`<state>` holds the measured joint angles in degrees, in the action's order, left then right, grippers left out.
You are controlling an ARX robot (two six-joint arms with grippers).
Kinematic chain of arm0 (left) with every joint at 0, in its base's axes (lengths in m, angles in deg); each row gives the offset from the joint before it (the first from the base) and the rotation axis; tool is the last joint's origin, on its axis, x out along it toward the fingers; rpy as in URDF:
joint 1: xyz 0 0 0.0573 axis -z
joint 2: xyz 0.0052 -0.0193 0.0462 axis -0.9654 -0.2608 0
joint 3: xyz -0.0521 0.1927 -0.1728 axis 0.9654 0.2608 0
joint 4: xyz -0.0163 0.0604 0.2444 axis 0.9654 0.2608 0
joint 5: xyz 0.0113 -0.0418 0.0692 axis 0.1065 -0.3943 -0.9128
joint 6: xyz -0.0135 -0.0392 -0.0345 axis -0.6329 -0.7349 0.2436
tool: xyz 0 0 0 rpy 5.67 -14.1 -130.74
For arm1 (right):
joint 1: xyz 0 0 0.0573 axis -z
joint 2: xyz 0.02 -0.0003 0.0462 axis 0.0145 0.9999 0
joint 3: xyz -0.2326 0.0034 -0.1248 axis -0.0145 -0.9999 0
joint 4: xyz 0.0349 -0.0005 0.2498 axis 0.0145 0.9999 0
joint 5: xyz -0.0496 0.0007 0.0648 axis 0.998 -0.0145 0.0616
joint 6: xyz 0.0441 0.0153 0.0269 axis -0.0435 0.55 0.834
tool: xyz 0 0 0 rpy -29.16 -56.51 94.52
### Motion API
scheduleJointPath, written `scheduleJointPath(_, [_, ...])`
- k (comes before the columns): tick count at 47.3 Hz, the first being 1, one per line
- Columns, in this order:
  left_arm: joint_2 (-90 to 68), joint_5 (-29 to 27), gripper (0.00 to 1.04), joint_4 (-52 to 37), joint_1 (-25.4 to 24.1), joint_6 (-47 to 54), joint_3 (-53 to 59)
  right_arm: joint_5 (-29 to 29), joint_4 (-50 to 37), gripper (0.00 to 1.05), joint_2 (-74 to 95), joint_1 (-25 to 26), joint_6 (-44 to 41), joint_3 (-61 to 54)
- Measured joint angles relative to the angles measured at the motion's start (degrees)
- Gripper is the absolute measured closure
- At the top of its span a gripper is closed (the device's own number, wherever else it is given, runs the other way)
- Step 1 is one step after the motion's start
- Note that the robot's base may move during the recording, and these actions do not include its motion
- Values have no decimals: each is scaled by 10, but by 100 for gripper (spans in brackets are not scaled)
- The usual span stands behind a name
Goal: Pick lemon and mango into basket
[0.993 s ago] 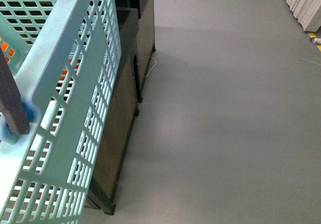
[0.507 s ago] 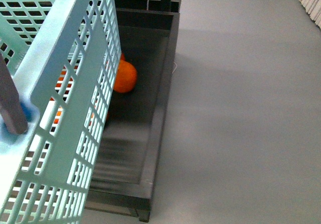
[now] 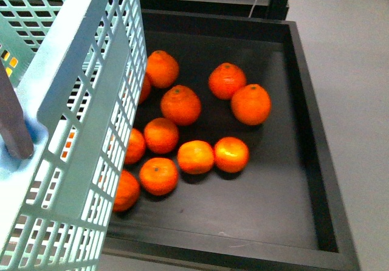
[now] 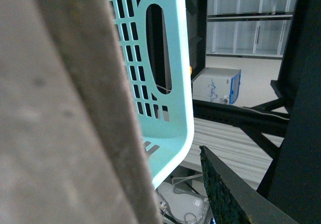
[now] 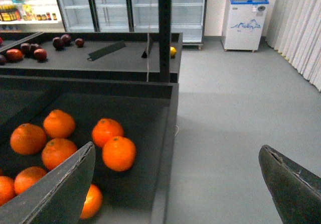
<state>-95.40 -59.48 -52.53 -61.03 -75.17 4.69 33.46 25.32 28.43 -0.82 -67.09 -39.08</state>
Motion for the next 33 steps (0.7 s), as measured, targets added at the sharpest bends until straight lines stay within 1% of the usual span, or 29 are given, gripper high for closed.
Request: scheduleJointPath(33, [0, 0, 76, 0, 0, 0, 0, 0, 0, 9, 0, 0, 0, 0])
